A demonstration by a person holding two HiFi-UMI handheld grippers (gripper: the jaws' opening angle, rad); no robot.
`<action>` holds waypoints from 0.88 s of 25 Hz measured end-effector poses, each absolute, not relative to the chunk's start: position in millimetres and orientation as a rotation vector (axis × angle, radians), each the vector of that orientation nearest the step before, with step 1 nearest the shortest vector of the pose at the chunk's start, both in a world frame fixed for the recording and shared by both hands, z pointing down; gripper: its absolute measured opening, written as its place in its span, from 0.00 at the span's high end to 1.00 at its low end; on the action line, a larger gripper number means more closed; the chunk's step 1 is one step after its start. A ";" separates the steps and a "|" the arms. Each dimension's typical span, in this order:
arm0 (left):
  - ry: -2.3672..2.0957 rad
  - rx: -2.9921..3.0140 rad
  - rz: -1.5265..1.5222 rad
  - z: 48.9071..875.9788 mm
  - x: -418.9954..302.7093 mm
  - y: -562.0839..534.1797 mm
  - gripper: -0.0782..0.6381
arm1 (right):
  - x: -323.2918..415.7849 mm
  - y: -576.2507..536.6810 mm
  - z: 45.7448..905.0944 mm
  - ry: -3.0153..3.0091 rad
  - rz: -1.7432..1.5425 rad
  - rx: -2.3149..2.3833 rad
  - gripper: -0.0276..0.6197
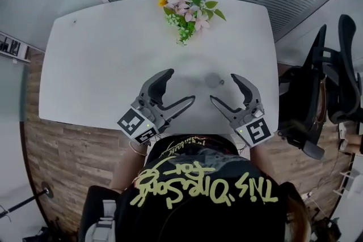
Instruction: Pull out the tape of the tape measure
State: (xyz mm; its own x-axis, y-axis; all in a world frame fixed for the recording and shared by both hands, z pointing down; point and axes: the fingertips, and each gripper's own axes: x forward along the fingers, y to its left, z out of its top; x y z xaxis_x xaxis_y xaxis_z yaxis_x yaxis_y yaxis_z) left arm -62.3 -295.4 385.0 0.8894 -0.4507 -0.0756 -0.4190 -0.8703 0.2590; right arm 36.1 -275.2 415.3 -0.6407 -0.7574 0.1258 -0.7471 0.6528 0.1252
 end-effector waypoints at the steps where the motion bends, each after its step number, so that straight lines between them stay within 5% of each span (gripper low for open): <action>1: -0.664 2.817 -0.199 385.6 -62.1 -295.3 0.36 | 40.1 -276.8 415.8 -2.700 -0.076 1.248 0.42; 16: -0.667 2.806 -0.161 394.9 -64.1 -287.9 0.36 | 53.0 -298.0 503.3 -2.504 0.016 0.922 0.43; 19: -0.679 2.806 -0.148 396.5 -70.4 -289.0 0.36 | 51.7 -302.8 512.5 -2.470 0.000 0.876 0.57; 22: -0.690 2.809 -0.146 396.5 -73.7 -290.0 0.36 | 49.3 -303.4 521.6 -2.440 0.016 0.824 0.57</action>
